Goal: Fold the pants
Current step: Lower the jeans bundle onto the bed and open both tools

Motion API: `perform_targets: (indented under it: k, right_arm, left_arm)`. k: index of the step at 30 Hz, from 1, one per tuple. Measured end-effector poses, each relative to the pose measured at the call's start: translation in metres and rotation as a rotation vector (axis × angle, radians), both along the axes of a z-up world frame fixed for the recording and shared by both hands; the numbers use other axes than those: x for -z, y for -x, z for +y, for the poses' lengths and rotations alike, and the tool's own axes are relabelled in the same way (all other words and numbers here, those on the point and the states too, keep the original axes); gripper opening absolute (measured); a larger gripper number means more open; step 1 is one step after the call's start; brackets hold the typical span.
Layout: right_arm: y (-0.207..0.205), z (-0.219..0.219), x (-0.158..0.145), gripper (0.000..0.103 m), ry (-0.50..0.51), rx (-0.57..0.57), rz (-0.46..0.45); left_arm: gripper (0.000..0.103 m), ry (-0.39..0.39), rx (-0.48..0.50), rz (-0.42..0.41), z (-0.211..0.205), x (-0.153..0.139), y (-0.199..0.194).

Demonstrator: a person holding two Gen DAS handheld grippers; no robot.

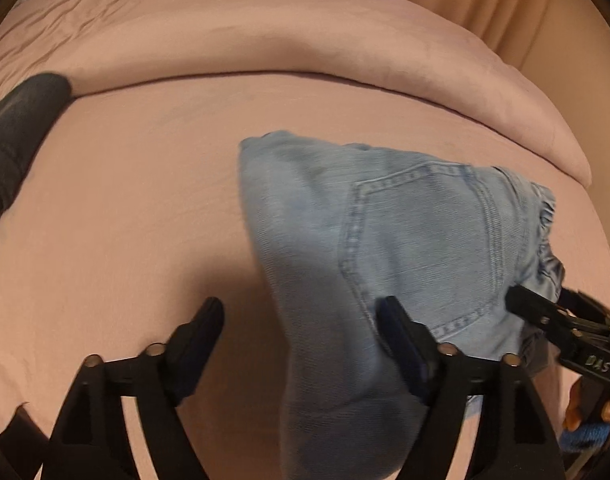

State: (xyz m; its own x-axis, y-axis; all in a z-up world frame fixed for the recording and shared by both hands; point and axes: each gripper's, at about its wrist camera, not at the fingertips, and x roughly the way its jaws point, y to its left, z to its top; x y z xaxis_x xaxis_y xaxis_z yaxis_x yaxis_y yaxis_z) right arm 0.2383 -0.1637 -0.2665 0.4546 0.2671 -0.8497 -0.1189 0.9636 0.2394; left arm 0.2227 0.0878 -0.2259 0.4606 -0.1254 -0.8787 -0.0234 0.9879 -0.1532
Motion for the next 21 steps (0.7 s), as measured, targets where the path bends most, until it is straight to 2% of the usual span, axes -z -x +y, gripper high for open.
perform_targets:
  k: [1, 5, 9, 16, 21]
  right_arm:
    - [0.002, -0.004, 0.001, 0.083, -0.028, 0.013, 0.013]
    - [0.017, -0.012, -0.017, 0.083, -0.054, 0.054, 0.017]
    - [0.041, -0.011, -0.059, 0.083, 0.027, 0.055, -0.057]
    - [0.095, -0.001, -0.142, 0.083, 0.051, -0.037, -0.154]
    - [0.133, 0.011, -0.180, 0.083, 0.060, -0.118, -0.192]
  left_arm:
    - [0.081, -0.001, -0.010, 0.000, 0.002, -0.003, 0.005]
    - [0.081, -0.115, -0.016, -0.034, 0.001, -0.034, 0.034]
    - [0.081, -0.101, -0.028, -0.091, 0.010, -0.077, 0.066]
    - [0.081, -0.134, -0.044, -0.159, 0.000, -0.142, 0.117]
    - [0.081, -0.141, -0.027, -0.215, -0.019, -0.178, 0.139]
